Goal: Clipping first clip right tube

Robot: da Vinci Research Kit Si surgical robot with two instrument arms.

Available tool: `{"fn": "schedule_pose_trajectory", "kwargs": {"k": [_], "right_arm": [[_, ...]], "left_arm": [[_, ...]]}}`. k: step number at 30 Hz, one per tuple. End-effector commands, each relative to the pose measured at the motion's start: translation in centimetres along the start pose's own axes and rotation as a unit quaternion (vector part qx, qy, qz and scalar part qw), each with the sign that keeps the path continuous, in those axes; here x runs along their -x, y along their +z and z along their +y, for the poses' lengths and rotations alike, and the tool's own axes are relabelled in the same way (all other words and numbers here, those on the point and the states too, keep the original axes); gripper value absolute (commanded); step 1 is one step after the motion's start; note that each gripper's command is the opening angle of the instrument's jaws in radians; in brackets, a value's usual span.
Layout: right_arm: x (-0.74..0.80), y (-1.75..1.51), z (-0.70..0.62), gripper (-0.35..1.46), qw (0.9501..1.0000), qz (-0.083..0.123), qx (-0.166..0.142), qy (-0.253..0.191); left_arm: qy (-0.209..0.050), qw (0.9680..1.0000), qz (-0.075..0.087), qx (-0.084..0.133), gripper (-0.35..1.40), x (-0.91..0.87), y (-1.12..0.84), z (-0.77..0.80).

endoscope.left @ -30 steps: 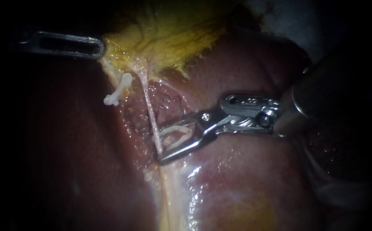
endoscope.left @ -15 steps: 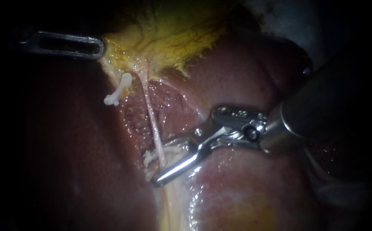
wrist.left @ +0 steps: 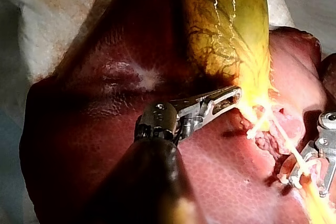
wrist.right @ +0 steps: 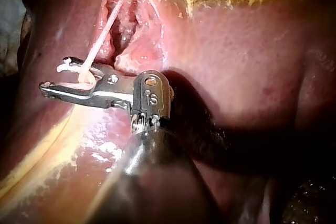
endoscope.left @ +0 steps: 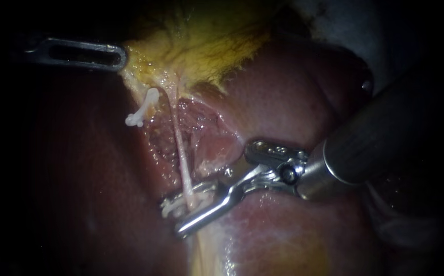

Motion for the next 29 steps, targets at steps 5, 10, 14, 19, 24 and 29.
{"fn": "schedule_pose_trajectory", "kwargs": {"k": [5,10,14,19,24,29], "right_arm": [[-0.02,-0.01,0.02,0.04,0.9999,0.004,0.005,0.009],[-0.04,-0.01,0.01,-0.22,0.9994,0.007,0.007,0.033],[-0.06,-0.02,0.01,-0.35,0.9989,0.008,0.009,0.046],[-0.06,-0.01,0.02,-0.35,0.9989,0.009,0.01,0.046],[-0.06,-0.02,0.02,-0.35,0.9989,0.009,0.01,0.046],[-0.06,-0.03,0.02,-0.35,0.9989,0.009,0.01,0.046]], "left_arm": [[0.0,1.0,0.0,0.0,-0.35,0.0,0.01,0.0],[0.0,1.0,0.0,0.001,-0.35,0.0,0.01,0.0],[0.0,1.0,0.0,0.001,-0.35,0.0,0.01,0.0],[0.0,1.0,-0.001,0.001,-0.35,-0.01,0.03,-0.01],[0.0,1.0,-0.001,0.003,-0.35,-0.02,0.03,-0.01],[0.001,1.0,-0.001,0.003,-0.35,-0.02,0.03,0.0]]}}
